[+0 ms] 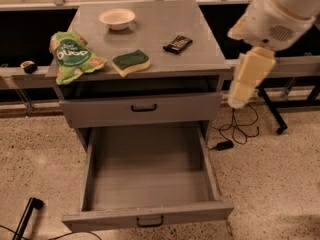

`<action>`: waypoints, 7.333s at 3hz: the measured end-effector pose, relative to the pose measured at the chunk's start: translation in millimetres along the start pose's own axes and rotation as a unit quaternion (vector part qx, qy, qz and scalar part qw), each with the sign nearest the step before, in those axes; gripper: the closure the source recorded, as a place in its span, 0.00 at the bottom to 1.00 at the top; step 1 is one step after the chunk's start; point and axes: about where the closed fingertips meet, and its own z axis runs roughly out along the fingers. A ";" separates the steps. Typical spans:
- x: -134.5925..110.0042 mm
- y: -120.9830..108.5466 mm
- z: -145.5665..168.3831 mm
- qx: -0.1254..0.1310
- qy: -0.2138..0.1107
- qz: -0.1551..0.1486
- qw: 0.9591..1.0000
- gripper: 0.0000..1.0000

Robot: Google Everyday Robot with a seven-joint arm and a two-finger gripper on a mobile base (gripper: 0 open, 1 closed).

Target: Place rxbar chocolate into middle drawer

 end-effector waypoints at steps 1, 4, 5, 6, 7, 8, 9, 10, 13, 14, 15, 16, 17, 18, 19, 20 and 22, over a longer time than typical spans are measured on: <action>-32.2 -69.9 47.5 -0.007 -0.033 -0.011 0.999 0.00; -42.1 -228.1 95.0 0.108 -0.155 0.073 0.979 0.00; -50.5 -235.4 96.3 0.109 -0.189 0.102 0.971 0.00; -67.5 -259.9 113.2 0.118 -0.239 0.143 0.953 0.00; -77.7 -281.0 146.0 0.122 -0.244 0.179 0.945 0.00; -75.1 -292.3 181.4 0.118 -0.239 0.202 0.942 0.00; -65.1 -300.4 204.9 0.119 -0.241 0.219 0.938 0.00; -62.2 -302.3 222.1 0.109 -0.248 0.230 0.935 0.00; -59.0 -301.1 259.5 0.076 -0.258 0.249 0.930 0.44; -60.3 -302.0 254.8 0.076 -0.258 0.249 0.930 0.67; -60.8 -302.7 252.1 0.076 -0.259 0.249 0.930 0.90; -57.7 -310.5 234.9 0.088 -0.335 0.239 0.907 1.00; -55.9 -304.7 192.1 0.116 -0.417 0.197 0.880 1.00; -46.5 -269.2 135.6 0.160 -0.424 0.138 0.881 1.00; -41.7 -228.9 103.2 0.175 -0.398 0.127 0.892 1.00; -49.3 -206.8 134.7 0.143 -0.385 0.125 0.903 1.00; -45.5 -179.3 168.5 0.097 -0.386 0.125 0.909 1.00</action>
Offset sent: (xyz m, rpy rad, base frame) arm 0.2849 0.0185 -0.0047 0.3039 -0.2087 -0.1460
